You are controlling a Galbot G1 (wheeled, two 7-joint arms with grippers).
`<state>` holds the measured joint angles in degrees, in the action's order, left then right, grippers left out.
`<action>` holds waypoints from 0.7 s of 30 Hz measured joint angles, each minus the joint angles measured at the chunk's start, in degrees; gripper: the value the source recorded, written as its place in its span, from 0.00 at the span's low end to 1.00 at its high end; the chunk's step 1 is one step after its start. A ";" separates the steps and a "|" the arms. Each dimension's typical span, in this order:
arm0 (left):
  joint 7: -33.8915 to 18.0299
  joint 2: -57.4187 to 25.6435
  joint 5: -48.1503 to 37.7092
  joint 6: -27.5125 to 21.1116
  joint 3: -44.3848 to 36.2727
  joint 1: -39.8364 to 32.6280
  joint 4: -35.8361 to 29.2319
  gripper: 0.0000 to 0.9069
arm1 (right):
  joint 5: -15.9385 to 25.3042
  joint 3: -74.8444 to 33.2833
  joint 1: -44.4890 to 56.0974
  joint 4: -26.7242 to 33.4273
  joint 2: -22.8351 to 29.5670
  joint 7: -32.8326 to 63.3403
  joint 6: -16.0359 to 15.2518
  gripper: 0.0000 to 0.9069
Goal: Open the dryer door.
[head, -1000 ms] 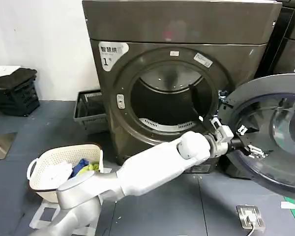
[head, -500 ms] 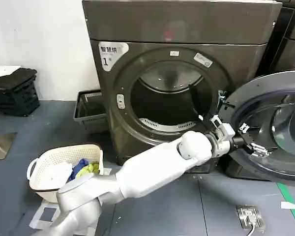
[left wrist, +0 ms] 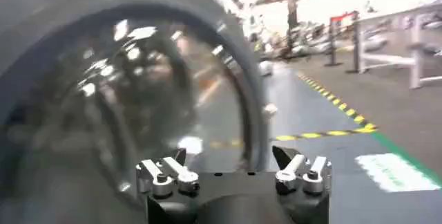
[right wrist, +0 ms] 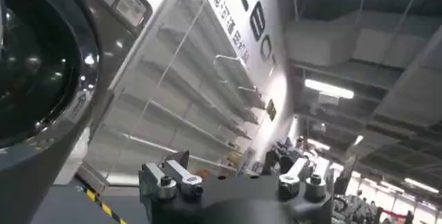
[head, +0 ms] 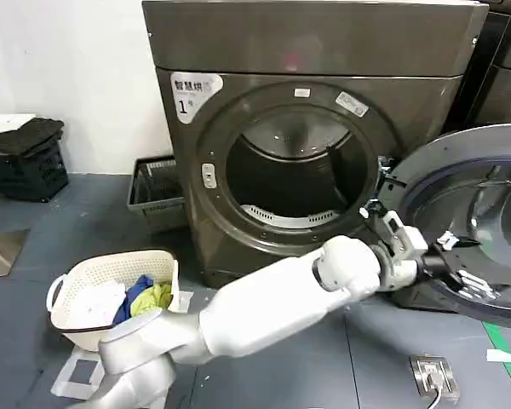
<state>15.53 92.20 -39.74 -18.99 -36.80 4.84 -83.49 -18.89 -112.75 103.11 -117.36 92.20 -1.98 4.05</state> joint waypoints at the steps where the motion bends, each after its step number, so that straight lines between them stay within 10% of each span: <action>1: 0.11 -0.01 -0.10 -0.02 0.18 0.10 -1.22 1.00 | 0.14 0.11 -0.13 0.20 0.00 0.00 0.09 1.00; 21: 1.53 -21.14 -2.02 0.30 4.70 6.07 -23.10 1.00 | 2.44 2.99 -1.72 5.44 0.01 0.12 0.54 1.00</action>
<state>17.06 71.07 -41.76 -18.68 -32.09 10.91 -106.59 -16.44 -109.77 101.39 -111.92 92.20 -1.86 4.59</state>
